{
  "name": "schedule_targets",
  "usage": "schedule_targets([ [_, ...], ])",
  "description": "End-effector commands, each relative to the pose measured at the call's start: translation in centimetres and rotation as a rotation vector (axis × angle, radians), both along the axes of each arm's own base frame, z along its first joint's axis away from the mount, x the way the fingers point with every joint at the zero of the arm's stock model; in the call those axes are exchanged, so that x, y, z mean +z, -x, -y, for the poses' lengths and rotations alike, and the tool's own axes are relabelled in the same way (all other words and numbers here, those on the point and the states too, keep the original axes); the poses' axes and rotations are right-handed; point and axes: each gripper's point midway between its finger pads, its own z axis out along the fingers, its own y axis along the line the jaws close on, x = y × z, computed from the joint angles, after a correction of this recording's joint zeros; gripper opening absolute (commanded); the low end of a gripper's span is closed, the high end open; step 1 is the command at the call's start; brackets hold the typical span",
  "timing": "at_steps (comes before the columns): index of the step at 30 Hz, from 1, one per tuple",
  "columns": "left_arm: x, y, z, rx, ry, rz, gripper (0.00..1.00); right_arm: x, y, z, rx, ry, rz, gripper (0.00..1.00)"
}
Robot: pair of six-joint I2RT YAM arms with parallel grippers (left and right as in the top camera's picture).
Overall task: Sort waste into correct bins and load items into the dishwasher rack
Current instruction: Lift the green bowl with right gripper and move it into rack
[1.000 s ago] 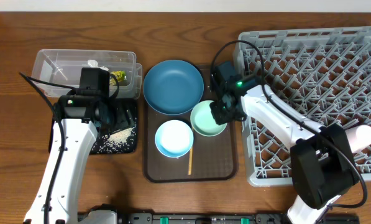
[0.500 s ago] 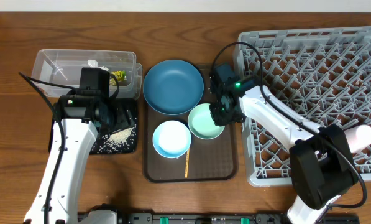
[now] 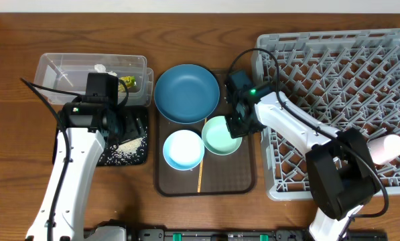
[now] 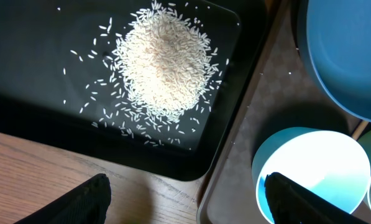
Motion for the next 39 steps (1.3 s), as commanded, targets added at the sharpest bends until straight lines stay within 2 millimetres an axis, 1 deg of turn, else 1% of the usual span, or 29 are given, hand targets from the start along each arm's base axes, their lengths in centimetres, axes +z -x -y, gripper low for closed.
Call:
schedule_targets([
  [1,-0.2,0.2,-0.4,0.01,-0.019,-0.009,0.82,-0.3,0.3,0.4,-0.02,0.02,-0.016,0.01],
  [4,-0.2,0.2,-0.4,0.01,-0.019,-0.009,0.82,0.5,0.1,0.9,-0.034,0.021,-0.016,0.01],
  [6,-0.2,0.2,-0.4,0.01,-0.019,-0.01,0.82,1.6,-0.4,1.5,-0.05,0.022,0.0,0.01],
  [9,-0.2,0.2,-0.4,0.01,-0.019,-0.01,0.82,4.2,-1.6,2.5,-0.083,0.018,0.054,0.01],
  [14,-0.2,0.2,-0.4,0.01,-0.019,-0.009,0.82,9.8,-3.5,5.0,-0.147,0.012,0.215,0.01],
  [16,-0.2,0.2,-0.4,0.01,-0.019,-0.009,0.82,12.0,-4.1,6.7,-0.185,0.03,0.291,0.01],
  [18,-0.2,0.2,-0.4,0.01,-0.019,-0.009,0.82,14.2,-4.6,9.0,-0.235,0.077,0.375,0.01],
  [22,-0.2,0.2,-0.4,0.01,-0.019,-0.009,0.82,17.3,-5.1,13.4,-0.329,0.192,0.498,0.01],
  [26,-0.2,0.2,-0.4,0.01,-0.019,-0.009,0.82,19.4,-5.2,17.9,-0.43,0.326,0.577,0.01],
  [28,-0.2,0.2,-0.4,0.01,-0.019,-0.009,0.82,19.8,-5.2,19.3,-0.462,0.367,0.591,0.01],
  [33,-0.1,0.1,-0.4,0.01,-0.019,-0.006,0.82,21.4,-6.0,22.8,-0.52,0.5,0.667,0.01],
  [36,-0.1,0.1,-0.5,0.01,-0.02,-0.005,0.82,23.2,-6.2,25.5,-0.606,0.607,0.738,0.01],
  [39,-0.1,0.1,-0.9,0.028,-0.019,-0.005,0.82,24.7,-6.1,28.3,-0.695,0.7,0.789,0.01],
])
